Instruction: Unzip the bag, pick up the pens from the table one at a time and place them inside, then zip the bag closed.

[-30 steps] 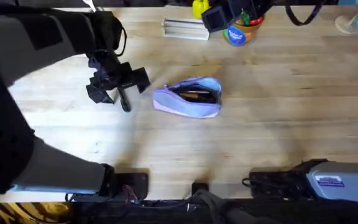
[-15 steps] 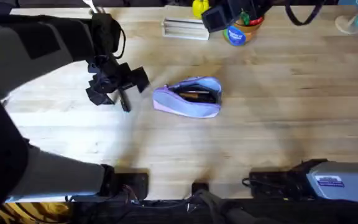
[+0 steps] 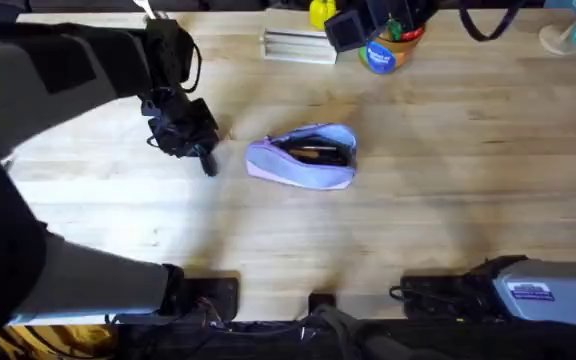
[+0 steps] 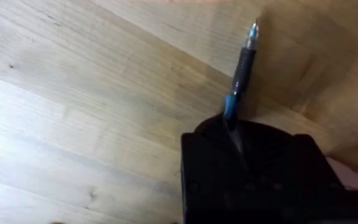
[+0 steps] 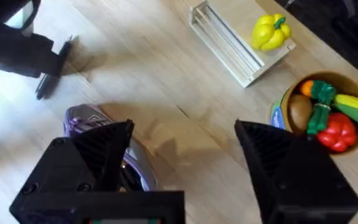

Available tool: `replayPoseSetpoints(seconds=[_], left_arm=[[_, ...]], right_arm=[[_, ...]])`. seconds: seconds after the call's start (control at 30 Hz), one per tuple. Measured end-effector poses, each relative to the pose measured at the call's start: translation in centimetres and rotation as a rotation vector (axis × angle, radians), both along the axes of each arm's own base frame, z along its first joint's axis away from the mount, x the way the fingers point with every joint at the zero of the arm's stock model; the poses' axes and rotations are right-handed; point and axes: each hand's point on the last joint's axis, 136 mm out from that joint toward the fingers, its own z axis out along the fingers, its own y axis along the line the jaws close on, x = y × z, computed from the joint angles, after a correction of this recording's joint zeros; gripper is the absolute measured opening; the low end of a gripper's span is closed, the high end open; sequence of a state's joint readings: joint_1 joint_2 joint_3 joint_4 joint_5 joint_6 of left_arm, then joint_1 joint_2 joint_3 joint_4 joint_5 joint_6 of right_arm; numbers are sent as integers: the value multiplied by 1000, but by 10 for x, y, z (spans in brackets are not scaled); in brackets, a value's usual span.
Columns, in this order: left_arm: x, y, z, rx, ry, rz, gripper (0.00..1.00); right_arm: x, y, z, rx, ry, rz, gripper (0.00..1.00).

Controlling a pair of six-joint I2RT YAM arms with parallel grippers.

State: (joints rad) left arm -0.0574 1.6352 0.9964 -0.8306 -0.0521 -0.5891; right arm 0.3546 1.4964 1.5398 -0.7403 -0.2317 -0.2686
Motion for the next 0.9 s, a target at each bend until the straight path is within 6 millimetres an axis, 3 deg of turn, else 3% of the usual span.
replayPoseSetpoints(seconds=[0.1, 0.23, 0.37, 0.47, 0.6, 0.77, 0.9], left_arm=[[-4, 0, 1, -2, 33, 2, 47], [-12, -3, 3, -5, 92, -5, 43], [8, -14, 22, -9, 28, -36, 41], [28, -31, 46, -18, -71, -89, 41], [50, -67, 84, -45, -241, -266, 42], [63, -127, 127, -90, -446, -657, 42], [53, -174, 143, -149, -549, -1046, 42]], right_arm=[[-2, -7, 9, -9, -29, -22, 992], [-14, -31, 41, -21, -114, -90, 992], [-39, -70, 63, -27, -139, -186, 992], [-56, -104, 60, -26, -74, -286, 992], [-70, -134, 44, 18, 27, -375, 992], [-83, -152, 21, 64, 103, -435, 992], [-97, -155, 7, 80, 131, -447, 992]])
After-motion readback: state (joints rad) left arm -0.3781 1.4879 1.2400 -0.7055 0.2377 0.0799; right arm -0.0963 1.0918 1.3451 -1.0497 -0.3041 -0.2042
